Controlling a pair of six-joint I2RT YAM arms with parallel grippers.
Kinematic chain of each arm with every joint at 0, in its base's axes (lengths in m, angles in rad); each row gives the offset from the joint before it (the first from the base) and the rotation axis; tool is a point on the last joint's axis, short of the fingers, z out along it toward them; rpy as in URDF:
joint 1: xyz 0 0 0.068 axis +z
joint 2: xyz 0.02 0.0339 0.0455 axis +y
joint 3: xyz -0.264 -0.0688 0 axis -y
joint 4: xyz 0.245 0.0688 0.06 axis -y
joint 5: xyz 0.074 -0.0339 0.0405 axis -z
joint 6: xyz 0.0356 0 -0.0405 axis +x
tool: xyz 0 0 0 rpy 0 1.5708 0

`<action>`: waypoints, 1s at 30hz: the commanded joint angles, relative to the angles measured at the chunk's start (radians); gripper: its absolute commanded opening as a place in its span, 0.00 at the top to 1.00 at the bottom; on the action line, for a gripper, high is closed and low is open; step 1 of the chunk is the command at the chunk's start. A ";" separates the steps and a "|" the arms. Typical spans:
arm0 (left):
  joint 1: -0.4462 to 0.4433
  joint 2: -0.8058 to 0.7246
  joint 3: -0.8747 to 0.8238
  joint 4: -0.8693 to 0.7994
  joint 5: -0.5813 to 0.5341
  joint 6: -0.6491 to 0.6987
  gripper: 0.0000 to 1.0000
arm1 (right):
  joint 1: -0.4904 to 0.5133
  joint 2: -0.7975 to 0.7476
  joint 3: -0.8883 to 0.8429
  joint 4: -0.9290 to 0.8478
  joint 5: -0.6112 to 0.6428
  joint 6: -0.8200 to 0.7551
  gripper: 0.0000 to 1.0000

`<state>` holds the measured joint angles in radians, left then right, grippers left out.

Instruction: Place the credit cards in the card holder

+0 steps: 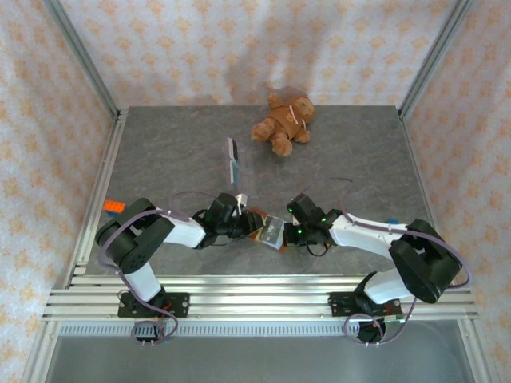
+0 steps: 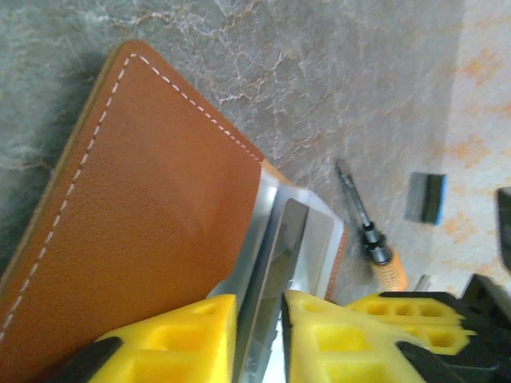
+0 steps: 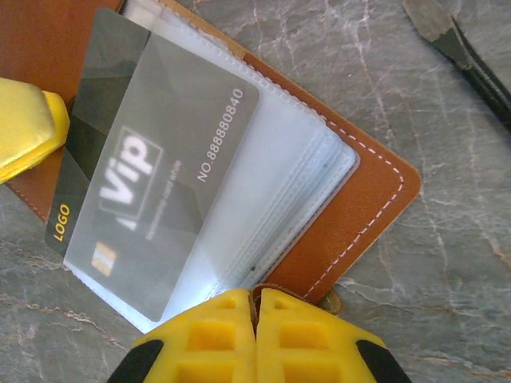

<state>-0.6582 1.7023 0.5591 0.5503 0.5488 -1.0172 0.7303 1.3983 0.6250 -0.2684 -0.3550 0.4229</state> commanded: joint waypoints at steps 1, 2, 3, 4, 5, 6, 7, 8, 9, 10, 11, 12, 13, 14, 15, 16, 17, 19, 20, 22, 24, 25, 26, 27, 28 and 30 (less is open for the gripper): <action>0.014 0.000 0.045 -0.189 -0.010 0.124 0.84 | 0.001 0.000 0.026 -0.096 0.074 -0.054 1.00; 0.014 0.002 0.055 -0.215 -0.009 0.138 0.88 | 0.001 0.003 0.032 -0.103 0.079 -0.060 1.00; 0.014 0.005 0.065 -0.235 -0.006 0.152 0.91 | 0.002 0.007 0.039 -0.108 0.086 -0.067 1.00; 0.014 0.009 0.073 -0.249 -0.003 0.162 0.93 | 0.001 0.009 0.043 -0.110 0.089 -0.071 1.00; 0.014 0.012 0.081 -0.257 0.002 0.169 0.96 | 0.001 0.013 0.049 -0.115 0.096 -0.076 1.00; 0.014 0.016 0.086 -0.260 0.008 0.172 0.97 | 0.001 0.016 0.054 -0.119 0.100 -0.079 1.00; 0.014 0.019 0.089 -0.261 0.014 0.175 0.98 | 0.001 0.018 0.057 -0.120 0.102 -0.082 1.00; 0.014 0.020 0.093 -0.261 0.021 0.178 0.98 | 0.001 0.021 0.060 -0.120 0.107 -0.085 1.00; 0.014 0.020 0.094 -0.262 0.026 0.177 0.98 | 0.001 0.022 0.063 -0.117 0.111 -0.090 1.00; 0.014 0.019 0.094 -0.262 0.028 0.174 0.98 | 0.001 0.025 0.066 -0.118 0.115 -0.097 1.00; 0.014 0.015 0.092 -0.261 0.029 0.170 0.98 | 0.001 0.025 0.072 -0.124 0.126 -0.105 1.00; 0.014 0.006 0.088 -0.261 0.030 0.163 0.98 | 0.000 0.027 0.082 -0.138 0.141 -0.114 1.00; 0.014 -0.003 0.081 -0.264 0.030 0.158 0.98 | 0.000 0.030 0.088 -0.154 0.157 -0.122 1.00; 0.014 -0.016 0.073 -0.272 0.025 0.152 0.98 | -0.002 0.030 0.096 -0.172 0.179 -0.131 1.00; 0.014 -0.030 0.065 -0.287 0.019 0.148 0.98 | -0.004 0.028 0.103 -0.188 0.201 -0.137 1.00; 0.014 -0.043 0.058 -0.301 0.013 0.144 0.98 | -0.007 0.028 0.107 -0.201 0.219 -0.138 1.00; 0.014 -0.055 0.047 -0.311 0.009 0.140 0.98 | -0.013 0.025 0.112 -0.213 0.235 -0.139 1.00; 0.014 -0.082 0.018 -0.302 0.006 0.116 0.97 | -0.026 0.023 0.119 -0.225 0.244 -0.146 1.00; 0.014 -0.098 -0.001 -0.288 0.006 0.100 0.97 | -0.029 0.021 0.122 -0.226 0.249 -0.151 0.98; 0.012 -0.134 -0.030 -0.271 -0.001 0.067 0.96 | -0.031 0.023 0.132 -0.225 0.251 -0.165 0.91; 0.012 -0.187 -0.039 -0.298 -0.023 0.058 0.94 | -0.032 0.030 0.146 -0.230 0.256 -0.174 0.86; 0.012 -0.216 -0.036 -0.329 -0.041 0.065 0.91 | -0.032 0.037 0.157 -0.233 0.256 -0.180 0.82; 0.013 -0.243 -0.028 -0.371 -0.060 0.079 0.89 | -0.033 0.042 0.170 -0.241 0.261 -0.176 0.76; 0.014 -0.264 -0.016 -0.411 -0.078 0.100 0.87 | -0.035 0.044 0.180 -0.249 0.268 -0.169 0.70; 0.015 -0.279 0.002 -0.463 -0.097 0.132 0.84 | -0.038 0.042 0.189 -0.253 0.252 -0.160 0.64; 0.018 -0.285 0.037 -0.525 -0.112 0.181 0.81 | -0.040 0.035 0.209 -0.260 0.236 -0.114 0.50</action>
<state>-0.6518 1.4372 0.5468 0.1551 0.5056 -0.9043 0.6994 1.4376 0.7898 -0.4866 -0.1410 0.2752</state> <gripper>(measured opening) 0.183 0.455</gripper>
